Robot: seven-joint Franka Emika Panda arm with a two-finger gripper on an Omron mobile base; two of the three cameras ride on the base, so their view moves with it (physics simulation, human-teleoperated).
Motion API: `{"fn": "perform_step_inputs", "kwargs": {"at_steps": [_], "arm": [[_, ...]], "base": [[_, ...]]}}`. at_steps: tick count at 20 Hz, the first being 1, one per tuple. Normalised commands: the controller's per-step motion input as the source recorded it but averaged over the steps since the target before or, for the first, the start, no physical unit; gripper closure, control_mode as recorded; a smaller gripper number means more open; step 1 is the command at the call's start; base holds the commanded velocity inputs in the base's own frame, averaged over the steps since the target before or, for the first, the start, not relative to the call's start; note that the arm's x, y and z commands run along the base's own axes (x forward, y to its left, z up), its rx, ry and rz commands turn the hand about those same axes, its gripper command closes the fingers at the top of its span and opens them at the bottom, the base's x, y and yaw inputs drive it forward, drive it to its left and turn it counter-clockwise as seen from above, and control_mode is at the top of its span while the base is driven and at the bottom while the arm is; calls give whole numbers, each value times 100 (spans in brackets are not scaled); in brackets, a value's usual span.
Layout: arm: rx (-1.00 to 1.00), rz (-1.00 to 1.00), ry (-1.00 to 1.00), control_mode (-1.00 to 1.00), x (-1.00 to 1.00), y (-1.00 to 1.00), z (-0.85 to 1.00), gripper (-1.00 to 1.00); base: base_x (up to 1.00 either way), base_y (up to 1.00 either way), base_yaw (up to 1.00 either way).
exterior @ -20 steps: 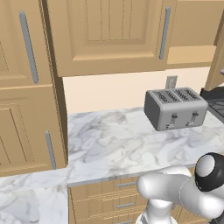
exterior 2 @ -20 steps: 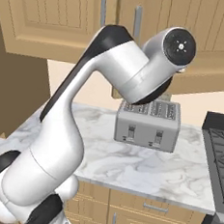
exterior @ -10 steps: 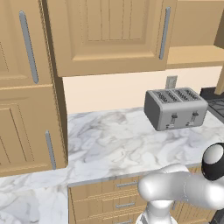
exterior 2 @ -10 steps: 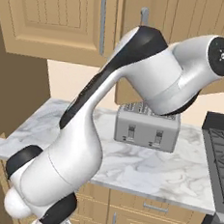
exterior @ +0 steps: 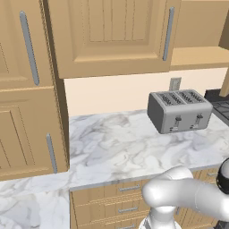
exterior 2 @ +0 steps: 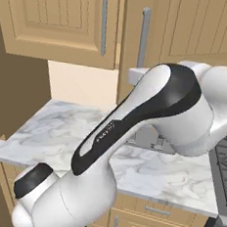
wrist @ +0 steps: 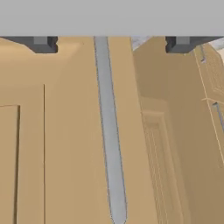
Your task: Open the cabinet, pick the kettle from the cabinet, and place it in the sink.
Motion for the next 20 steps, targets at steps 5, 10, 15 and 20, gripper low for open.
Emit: {"fn": "perform_step_inputs", "kwargs": {"at_steps": [5, 10, 15, 20], "arm": [[2, 6, -15, -100, -100, 25, 0, -100], [-5, 0, -7, -100, -87, 90, -4, -100], [-17, -13, -15, -100, -30, 100, -5, -100], [-23, -21, -21, -100, -15, 98, 0, -100]], "base": [[0, 0, 0], [0, 0, 0], [0, 0, 0], [0, 0, 0]]}}
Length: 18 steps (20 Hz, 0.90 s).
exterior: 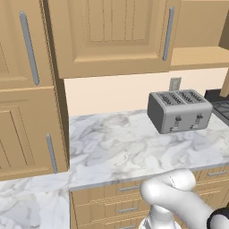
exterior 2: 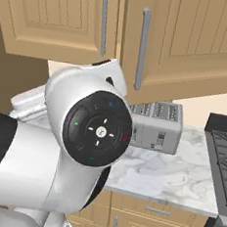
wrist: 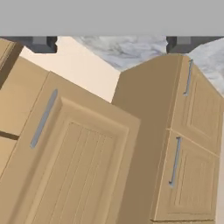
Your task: Open the cabinet, pick the kettle from the cabinet, and place it in the sink.
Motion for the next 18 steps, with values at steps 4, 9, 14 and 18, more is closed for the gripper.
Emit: {"fn": "perform_step_inputs", "kwargs": {"at_steps": [4, 9, 14, 18], "arm": [[-26, -21, -20, -100, -17, 94, -1, -100], [-33, -13, -22, -100, -2, 68, -9, -100], [-33, -14, -12, -100, 7, 55, -10, -100], [-22, -17, 1, -100, 15, 22, -4, -100]], "base": [[0, 0, 0], [0, 0, 0], [0, 0, 0], [0, 0, 0]]}}
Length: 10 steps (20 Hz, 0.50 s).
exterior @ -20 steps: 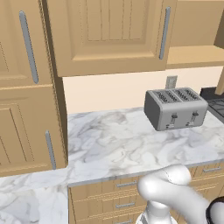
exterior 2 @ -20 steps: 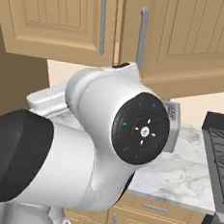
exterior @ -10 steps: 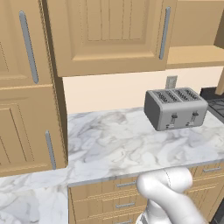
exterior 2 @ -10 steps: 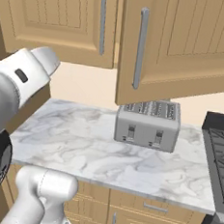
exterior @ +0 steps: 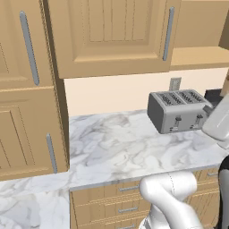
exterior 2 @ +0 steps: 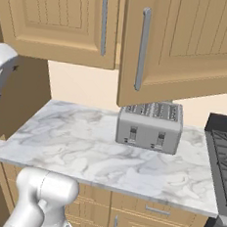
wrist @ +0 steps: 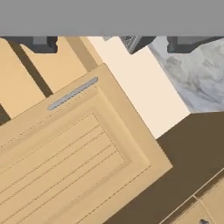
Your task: Open the cabinet, pick the kettle from the cabinet, and place it in the sink.
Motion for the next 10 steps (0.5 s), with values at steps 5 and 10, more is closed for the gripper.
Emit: {"fn": "perform_step_inputs", "kwargs": {"at_steps": [5, 10], "arm": [[-9, -17, 12, -100, 40, 5, -8, -100], [-7, -18, 16, -100, 43, 0, -4, -100]], "base": [[0, 0, 0], [0, 0, 0]]}}
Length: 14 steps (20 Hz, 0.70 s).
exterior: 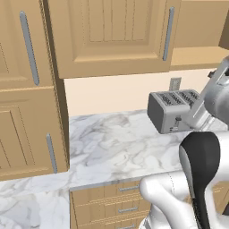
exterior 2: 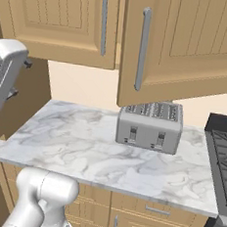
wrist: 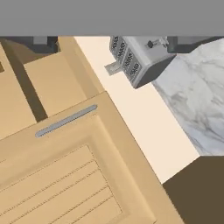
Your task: Open the cabinet, pick the kettle from the cabinet, and place it in the sink.
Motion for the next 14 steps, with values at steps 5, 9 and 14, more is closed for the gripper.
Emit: {"fn": "perform_step_inputs", "kwargs": {"at_steps": [5, 9, 14], "arm": [[-7, -23, 19, -100, 9, -1, 0, -100], [-11, -14, 9, -100, 0, -13, 0, -100], [-10, -10, 1, -100, 2, -15, 0, -100]], "base": [[0, 0, 0], [0, 0, 0], [0, 0, 0]]}}
